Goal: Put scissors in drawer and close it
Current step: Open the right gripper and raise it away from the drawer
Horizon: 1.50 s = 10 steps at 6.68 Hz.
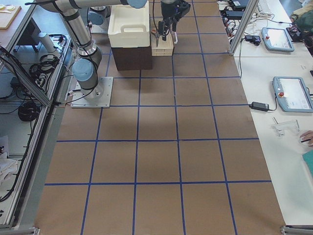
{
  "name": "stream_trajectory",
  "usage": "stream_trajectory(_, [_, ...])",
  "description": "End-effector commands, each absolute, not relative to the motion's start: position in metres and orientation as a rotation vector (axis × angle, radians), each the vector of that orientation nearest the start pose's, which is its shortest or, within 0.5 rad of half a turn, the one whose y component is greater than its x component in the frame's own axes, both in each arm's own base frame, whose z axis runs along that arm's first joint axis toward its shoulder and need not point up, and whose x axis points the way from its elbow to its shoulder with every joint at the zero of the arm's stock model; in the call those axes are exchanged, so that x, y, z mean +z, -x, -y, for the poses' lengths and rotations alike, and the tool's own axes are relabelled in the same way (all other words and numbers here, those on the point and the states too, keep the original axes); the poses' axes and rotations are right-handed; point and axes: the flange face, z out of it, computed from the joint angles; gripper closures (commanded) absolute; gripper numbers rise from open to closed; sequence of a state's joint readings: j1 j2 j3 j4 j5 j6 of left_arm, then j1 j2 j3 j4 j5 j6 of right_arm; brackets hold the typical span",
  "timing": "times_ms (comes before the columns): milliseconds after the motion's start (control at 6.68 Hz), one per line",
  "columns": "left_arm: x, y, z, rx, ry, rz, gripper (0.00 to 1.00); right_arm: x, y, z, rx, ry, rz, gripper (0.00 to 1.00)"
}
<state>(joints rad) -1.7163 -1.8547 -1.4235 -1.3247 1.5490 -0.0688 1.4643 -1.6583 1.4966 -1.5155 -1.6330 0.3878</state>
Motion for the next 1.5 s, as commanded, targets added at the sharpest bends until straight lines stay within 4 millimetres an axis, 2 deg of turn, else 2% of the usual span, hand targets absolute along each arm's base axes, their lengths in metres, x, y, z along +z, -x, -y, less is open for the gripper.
stream_trajectory(0, [0.378, 0.255, 0.614, -0.16, -0.075, -3.198, 0.0, 0.567, -0.094, 0.462, -0.192, -0.427, -3.083, 0.0])
stream_trajectory(299, [0.332, 0.269, 0.626, -0.075, -0.01, -3.197, 0.0, 0.56, -0.117, 0.483, -0.229, -0.308, -3.048, 0.0])
stream_trajectory(449, [0.314, 0.281, 0.625, -0.037, 0.028, -3.192, 0.0, 0.569, -0.133, 0.488, -0.288, -0.223, -3.066, 0.0])
stream_trajectory(599, [0.303, 0.289, 0.627, -0.008, 0.051, -3.191, 0.0, 0.559, -0.13, 0.498, -0.258, -0.224, -3.107, 0.0])
stream_trajectory(748, [0.291, 0.296, 0.625, 0.034, 0.081, -3.184, 0.0, 0.555, -0.132, 0.507, -0.266, -0.113, -3.119, 0.0])
stream_trajectory(898, [0.289, 0.304, 0.62, 0.065, 0.08, -3.189, 0.0, 0.554, -0.132, 0.507, -0.266, -0.074, -3.123, 0.0])
stream_trajectory(1347, [0.296, 0.306, 0.608, 0.187, 0.131, -3.182, 0.0, 0.55, -0.133, 0.506, -0.25, -0.086, -3.109, 0.0])
